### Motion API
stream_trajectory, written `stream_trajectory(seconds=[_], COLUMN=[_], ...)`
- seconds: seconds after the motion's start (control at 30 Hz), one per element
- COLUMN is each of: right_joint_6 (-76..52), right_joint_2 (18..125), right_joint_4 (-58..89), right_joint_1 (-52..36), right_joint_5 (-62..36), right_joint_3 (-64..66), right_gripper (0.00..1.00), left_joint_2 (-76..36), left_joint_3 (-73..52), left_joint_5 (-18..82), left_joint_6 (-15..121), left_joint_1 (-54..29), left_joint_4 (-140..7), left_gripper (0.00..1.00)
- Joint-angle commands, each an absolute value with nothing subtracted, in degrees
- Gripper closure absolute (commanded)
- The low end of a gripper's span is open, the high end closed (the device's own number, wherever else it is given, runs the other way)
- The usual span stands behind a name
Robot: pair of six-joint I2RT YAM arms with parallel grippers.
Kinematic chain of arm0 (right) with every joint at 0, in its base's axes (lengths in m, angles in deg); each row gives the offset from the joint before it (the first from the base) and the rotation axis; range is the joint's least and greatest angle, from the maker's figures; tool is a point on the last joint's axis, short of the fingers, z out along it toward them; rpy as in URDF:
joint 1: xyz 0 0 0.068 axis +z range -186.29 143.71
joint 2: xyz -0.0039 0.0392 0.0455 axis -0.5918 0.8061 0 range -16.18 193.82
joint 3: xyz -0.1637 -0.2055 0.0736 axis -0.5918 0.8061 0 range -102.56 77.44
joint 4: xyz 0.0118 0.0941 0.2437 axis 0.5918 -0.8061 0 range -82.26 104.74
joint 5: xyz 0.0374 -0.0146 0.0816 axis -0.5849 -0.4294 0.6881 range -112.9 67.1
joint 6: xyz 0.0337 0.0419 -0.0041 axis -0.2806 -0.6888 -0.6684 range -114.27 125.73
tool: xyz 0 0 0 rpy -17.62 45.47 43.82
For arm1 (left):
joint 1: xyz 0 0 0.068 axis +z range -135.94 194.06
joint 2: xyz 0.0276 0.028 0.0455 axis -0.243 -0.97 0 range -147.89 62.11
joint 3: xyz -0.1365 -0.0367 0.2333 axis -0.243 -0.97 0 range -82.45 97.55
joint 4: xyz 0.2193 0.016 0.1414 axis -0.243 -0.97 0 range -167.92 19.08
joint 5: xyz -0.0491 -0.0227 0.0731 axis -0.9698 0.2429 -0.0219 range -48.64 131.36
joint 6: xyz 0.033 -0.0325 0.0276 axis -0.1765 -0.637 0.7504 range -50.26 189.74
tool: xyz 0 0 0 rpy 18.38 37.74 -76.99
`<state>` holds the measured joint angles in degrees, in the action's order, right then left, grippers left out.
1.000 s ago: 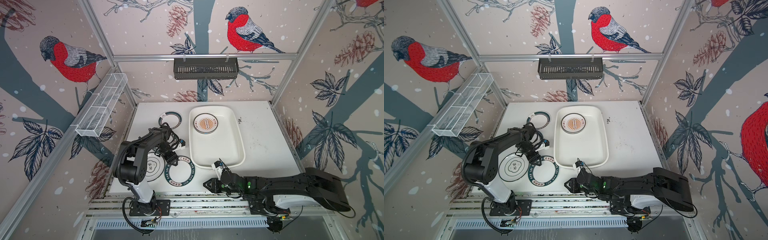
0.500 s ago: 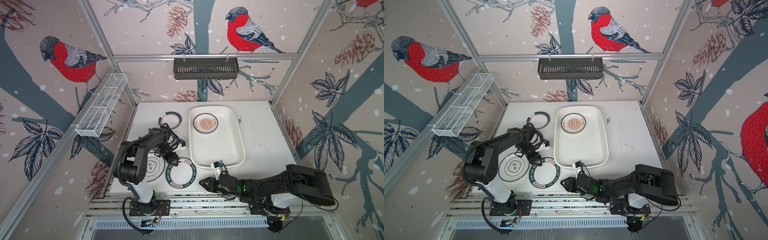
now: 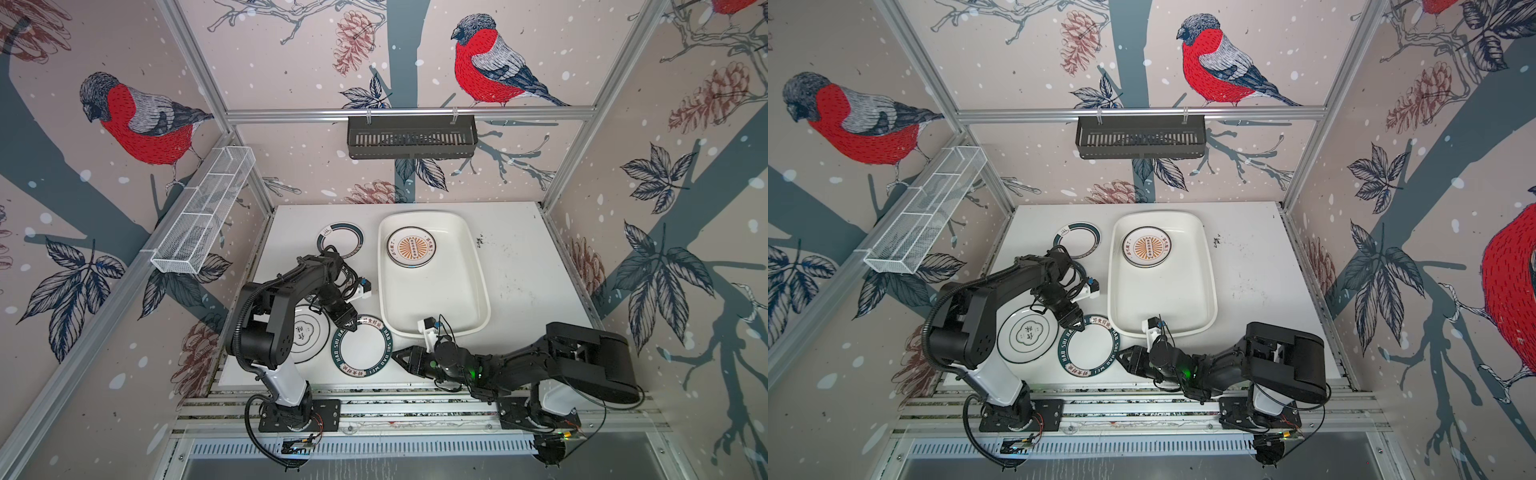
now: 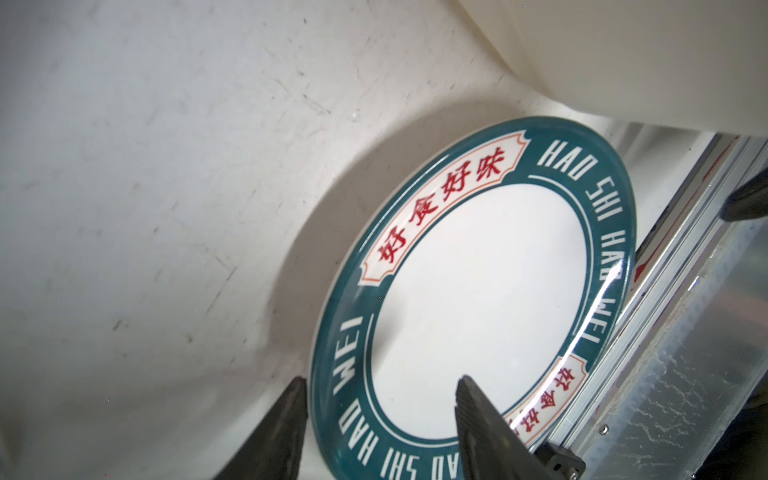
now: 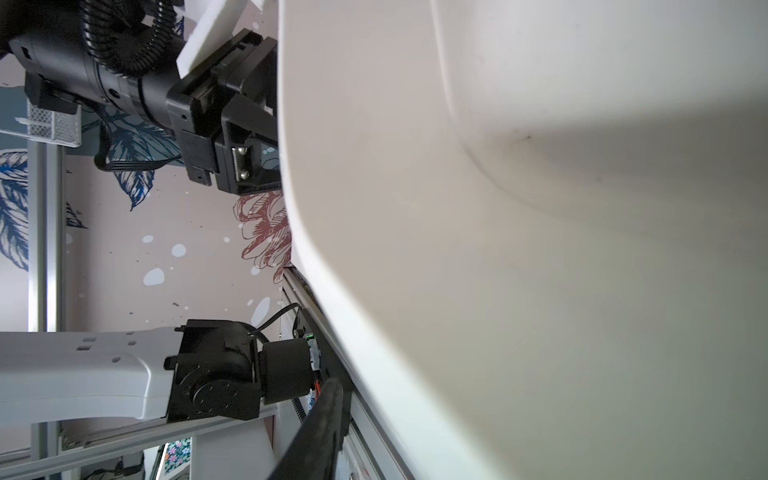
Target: Place the plates into the plastic bin on the countertop
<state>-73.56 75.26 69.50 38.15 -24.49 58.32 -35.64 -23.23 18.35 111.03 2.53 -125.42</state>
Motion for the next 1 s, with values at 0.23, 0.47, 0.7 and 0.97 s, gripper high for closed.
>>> stream_trajectory(seconds=[0.23, 0.47, 0.7, 0.97], right_joint_6=[-76.6, -74.8, -82.7, -85.1], right_joint_2=[71.9, 60.8, 58.2, 60.0], right_joint_4=[60.7, 45.4, 51.5, 55.0], right_joint_1=[40.9, 44.5, 48.2, 51.6], right_joint_5=[-28.5, -38.0, -41.0, -45.9], right_joint_3=[57.5, 55.9, 63.0, 63.5], right_gripper=[0.65, 0.65, 0.65, 0.66], left_joint_2=[-32.7, -32.5, -32.4, -34.7], left_joint_3=[-22.7, -22.6, -23.0, -22.9], left_joint_5=[16.8, 17.7, 19.4, 20.7], left_joint_6=[111.4, 110.4, 111.2, 112.5], left_joint_1=[2.7, 2.6, 2.6, 2.7], left_joint_4=[-128.0, -127.4, -127.8, -128.1], left_gripper=[0.41, 0.39, 0.41, 0.42])
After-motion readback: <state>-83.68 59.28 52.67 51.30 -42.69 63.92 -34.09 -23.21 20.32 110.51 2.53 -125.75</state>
